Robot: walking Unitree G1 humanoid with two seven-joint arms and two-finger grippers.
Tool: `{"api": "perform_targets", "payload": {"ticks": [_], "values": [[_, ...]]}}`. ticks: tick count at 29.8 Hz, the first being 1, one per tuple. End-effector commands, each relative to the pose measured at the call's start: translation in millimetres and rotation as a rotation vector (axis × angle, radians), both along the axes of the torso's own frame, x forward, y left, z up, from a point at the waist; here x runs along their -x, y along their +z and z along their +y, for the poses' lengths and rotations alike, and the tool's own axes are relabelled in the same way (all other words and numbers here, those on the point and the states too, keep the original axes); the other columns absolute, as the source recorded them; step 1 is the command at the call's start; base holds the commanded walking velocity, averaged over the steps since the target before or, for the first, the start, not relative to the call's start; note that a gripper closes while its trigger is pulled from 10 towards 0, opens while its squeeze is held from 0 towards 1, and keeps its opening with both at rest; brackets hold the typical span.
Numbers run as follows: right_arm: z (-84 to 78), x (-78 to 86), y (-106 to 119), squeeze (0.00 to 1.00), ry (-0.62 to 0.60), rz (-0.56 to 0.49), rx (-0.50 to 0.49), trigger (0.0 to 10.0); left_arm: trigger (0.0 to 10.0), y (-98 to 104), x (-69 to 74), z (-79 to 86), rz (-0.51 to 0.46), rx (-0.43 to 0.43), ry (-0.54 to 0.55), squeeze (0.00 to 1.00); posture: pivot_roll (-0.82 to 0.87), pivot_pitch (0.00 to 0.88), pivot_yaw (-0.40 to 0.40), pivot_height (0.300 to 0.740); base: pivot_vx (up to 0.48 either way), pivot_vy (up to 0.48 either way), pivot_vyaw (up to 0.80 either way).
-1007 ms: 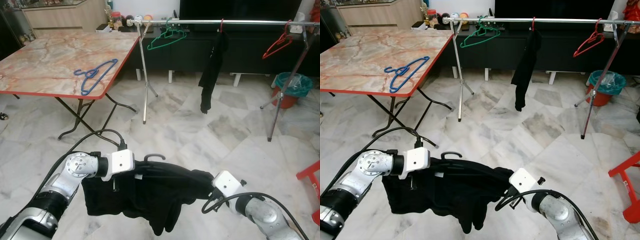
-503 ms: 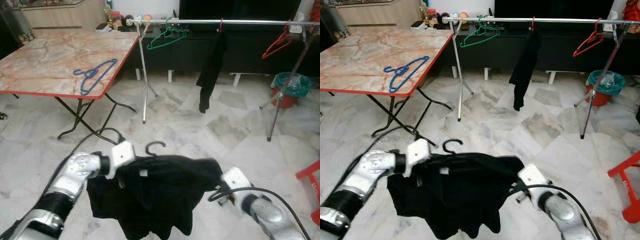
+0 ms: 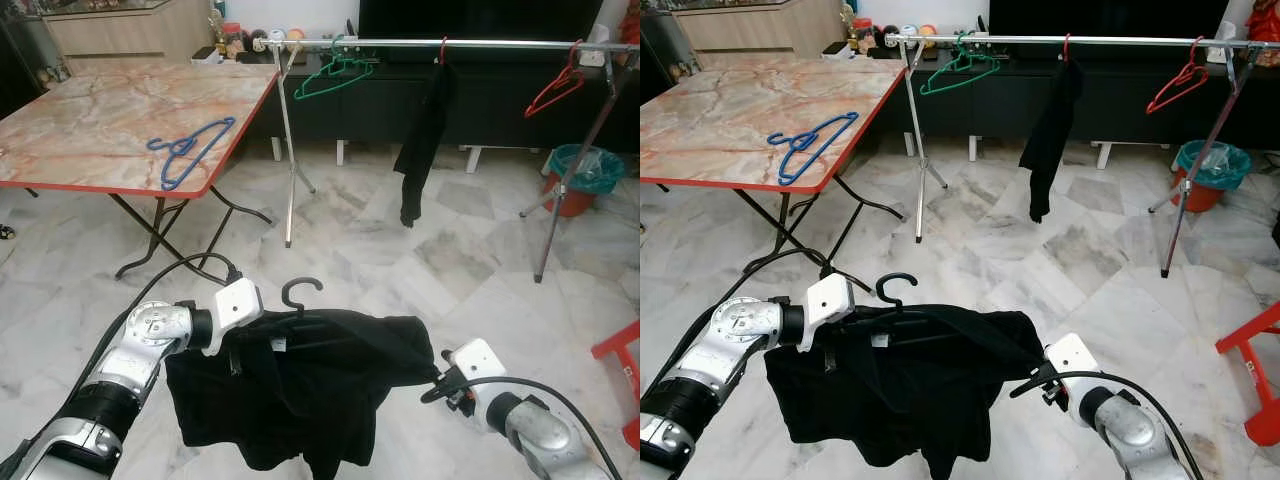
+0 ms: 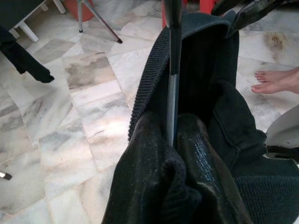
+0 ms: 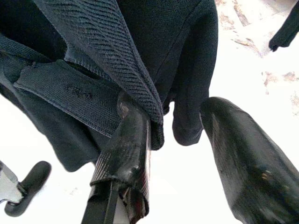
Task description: Hang hanger
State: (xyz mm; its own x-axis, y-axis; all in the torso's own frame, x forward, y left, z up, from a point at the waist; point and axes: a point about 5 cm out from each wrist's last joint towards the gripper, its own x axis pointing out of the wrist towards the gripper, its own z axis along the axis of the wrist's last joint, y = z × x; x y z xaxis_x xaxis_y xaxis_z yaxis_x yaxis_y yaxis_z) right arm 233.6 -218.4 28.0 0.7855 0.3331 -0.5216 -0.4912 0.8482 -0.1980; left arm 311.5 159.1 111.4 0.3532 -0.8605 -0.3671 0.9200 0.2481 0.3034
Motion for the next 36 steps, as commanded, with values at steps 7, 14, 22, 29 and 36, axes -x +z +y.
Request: {"api": "perform_targets", "payload": {"ticks": [7, 14, 22, 29, 36], "values": [[-2.7, 18.5, -5.4, 1.0, 0.039, 0.084, -0.102, 10.0, 10.0, 8.0, -6.3, 16.6, -0.069, -0.03, 0.074, 0.0, -0.06, 0.0, 0.061, 0.74, 0.0, 0.0, 0.0], [10.2, 22.2, 1.3, 1.0, 0.059, 0.045, -0.292, 10.0, 10.0, 9.4, -9.7, 12.5, -0.111, -0.004, 0.121, 0.0, -0.05, 0.0, 0.06, 0.74, 0.0, 0.0, 0.0], [-1.7, 25.5, -8.1, 0.0, 0.001, 0.067, -0.225, 10.0, 10.0, 10.8, -6.3, 12.6, -0.069, 0.019, 0.093, 0.0, -0.05, 0.0, 0.057, 0.74, 0.0, 0.0, 0.0], [-17.8, 22.9, -4.4, 0.0, -0.021, 0.028, -0.129, 10.0, 10.0, 11.6, 7.3, 21.2, 0.025, -0.095, -0.075, 0.0, -0.05, 0.0, 0.059, 0.74, 0.0, 0.0, 0.0], [-15.8, 16.7, 7.9, 0.0, 0.034, -0.054, -0.149, 10.0, 10.0, 11.5, 12.4, 23.2, 0.061, -0.145, -0.152, 0.0, -0.05, 0.002, 0.061, 0.74, 0.0, 0.0, 0.0]]}}
